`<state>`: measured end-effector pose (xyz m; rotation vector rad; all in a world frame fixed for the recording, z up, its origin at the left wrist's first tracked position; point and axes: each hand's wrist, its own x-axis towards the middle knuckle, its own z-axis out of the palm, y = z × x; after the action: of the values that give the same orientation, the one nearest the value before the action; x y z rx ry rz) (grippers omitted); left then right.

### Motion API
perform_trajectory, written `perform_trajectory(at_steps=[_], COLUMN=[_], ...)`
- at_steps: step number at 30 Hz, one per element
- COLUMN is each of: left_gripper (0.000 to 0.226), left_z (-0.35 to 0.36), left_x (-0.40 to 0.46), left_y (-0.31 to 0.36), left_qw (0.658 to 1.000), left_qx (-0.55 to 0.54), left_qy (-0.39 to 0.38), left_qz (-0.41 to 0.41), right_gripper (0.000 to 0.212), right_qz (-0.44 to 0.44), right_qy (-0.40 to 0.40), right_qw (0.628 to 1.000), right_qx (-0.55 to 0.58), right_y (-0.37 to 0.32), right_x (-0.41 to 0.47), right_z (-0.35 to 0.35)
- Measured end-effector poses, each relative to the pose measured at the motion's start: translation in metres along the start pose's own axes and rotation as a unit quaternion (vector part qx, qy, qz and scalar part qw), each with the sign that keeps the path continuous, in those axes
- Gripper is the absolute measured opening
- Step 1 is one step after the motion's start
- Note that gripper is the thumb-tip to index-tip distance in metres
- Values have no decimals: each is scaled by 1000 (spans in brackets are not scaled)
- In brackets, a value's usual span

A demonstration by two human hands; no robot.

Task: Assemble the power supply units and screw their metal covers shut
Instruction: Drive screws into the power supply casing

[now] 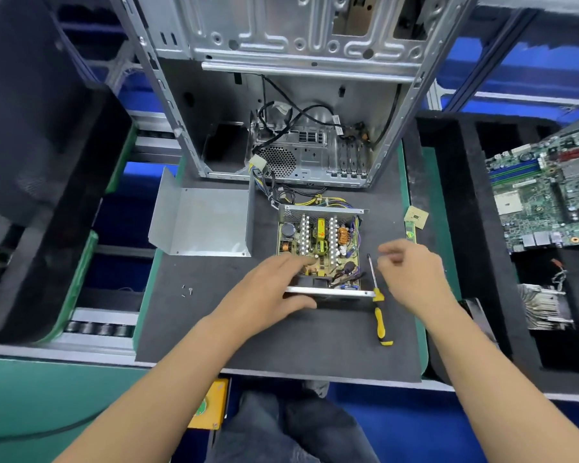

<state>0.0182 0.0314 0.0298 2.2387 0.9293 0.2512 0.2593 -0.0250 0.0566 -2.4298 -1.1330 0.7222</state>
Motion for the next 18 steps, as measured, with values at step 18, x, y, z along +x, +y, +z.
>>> perform_trajectory(at_steps=[18], left_gripper=[29], left_z=[6], left_x=[-52], left_y=[-58], left_qw=[976], left_qx=[14], left_qy=[145], left_qz=[-162], right_gripper=[13], right_qz=[-300], right_qy=[67], right_qw=[951], right_qx=[36], right_y=[-28], right_x=[-110], right_z=[139])
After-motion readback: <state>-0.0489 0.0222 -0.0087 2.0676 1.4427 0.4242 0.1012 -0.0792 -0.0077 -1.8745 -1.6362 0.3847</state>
